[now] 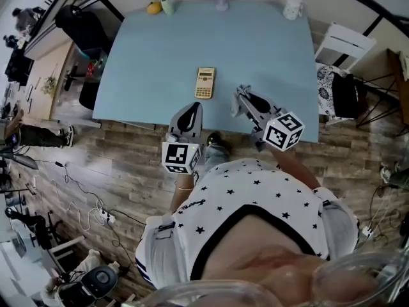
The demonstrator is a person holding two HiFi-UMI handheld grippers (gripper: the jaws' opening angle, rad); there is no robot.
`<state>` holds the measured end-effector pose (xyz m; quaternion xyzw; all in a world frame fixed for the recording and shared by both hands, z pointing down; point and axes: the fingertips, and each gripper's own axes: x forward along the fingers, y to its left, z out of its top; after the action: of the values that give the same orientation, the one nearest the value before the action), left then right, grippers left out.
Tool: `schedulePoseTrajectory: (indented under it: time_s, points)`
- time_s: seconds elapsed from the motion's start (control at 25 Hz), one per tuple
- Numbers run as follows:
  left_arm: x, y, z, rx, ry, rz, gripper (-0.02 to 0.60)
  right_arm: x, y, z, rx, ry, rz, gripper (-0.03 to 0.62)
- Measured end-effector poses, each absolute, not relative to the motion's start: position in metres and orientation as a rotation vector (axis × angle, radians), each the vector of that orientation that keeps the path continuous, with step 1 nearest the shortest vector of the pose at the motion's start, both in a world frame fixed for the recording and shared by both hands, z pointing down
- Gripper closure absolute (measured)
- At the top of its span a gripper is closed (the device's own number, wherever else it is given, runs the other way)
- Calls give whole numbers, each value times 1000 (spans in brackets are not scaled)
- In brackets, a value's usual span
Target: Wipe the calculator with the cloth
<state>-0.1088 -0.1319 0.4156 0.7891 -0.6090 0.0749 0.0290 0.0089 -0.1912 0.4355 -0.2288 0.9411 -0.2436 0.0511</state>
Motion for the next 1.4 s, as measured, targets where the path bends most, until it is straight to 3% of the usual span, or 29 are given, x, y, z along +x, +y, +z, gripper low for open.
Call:
schedulePoseTrajectory:
  time_s: [0.92,1.4]
  points:
    - [-246,-246,426,2547,-1699,225,551,-108,-293,459,-981,2823,-767,546]
    - [-282,-278,439,2562,-1640,211,551,-140,-322,490,-1094,2852,-807,546]
